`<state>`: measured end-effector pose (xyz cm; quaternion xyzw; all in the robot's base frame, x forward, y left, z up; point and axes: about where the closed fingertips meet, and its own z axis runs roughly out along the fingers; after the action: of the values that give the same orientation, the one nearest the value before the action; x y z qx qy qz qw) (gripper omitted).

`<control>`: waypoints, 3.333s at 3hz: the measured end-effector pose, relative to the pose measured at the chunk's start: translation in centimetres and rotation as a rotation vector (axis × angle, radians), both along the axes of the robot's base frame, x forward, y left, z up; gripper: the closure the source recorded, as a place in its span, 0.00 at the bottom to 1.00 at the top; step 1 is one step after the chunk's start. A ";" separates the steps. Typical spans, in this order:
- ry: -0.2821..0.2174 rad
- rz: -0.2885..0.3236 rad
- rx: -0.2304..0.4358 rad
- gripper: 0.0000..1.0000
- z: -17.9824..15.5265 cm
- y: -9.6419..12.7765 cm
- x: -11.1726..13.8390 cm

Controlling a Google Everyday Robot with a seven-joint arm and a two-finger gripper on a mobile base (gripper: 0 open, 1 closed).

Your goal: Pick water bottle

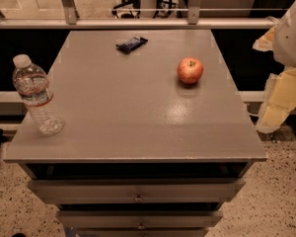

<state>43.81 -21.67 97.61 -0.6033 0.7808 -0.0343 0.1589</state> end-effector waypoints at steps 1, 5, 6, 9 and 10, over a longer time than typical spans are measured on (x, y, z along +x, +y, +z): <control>0.000 0.000 0.000 0.00 0.0 0.0 0.0; -0.011 0.222 0.426 0.00 -0.4 18.0 1.4; -0.011 0.222 0.426 0.00 -0.4 18.0 1.4; 0.032 0.353 0.712 0.00 -5.0 30.7 4.8; 0.048 0.389 0.817 0.00 -6.1 35.1 5.4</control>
Offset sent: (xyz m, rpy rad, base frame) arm 0.0016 0.0087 0.0007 0.0290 0.0065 0.0468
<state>49.23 13.43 91.51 -0.6273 0.6058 0.3212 0.3692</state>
